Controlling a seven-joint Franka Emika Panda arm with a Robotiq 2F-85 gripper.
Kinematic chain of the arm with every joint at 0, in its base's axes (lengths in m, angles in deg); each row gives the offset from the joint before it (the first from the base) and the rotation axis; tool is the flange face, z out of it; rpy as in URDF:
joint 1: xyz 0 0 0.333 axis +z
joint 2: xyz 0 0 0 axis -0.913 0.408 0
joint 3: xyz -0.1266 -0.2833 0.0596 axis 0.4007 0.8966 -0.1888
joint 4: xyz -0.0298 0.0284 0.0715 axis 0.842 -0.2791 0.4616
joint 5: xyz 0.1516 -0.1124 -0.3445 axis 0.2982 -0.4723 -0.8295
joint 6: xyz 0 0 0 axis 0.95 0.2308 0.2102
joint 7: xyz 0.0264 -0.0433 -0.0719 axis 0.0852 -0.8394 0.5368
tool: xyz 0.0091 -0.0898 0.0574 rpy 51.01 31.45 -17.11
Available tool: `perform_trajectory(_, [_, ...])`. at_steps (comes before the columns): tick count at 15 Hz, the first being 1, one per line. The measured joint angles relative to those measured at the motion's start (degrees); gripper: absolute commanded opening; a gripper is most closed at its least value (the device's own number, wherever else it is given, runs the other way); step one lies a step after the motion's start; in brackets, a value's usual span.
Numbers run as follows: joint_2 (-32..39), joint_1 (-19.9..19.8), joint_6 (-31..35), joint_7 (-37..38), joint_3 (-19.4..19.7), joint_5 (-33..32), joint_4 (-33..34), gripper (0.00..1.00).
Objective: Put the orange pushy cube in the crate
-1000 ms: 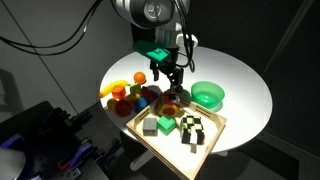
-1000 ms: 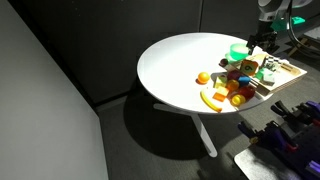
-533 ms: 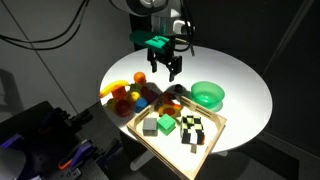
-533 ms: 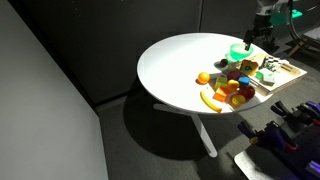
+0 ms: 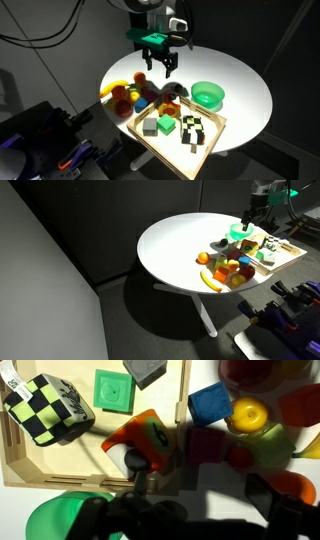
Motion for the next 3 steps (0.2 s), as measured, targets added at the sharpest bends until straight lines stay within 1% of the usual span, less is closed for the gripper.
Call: perform_trajectory(3, [0.0,0.0,-0.2,-0.1,0.0,0.0,0.0,1.00])
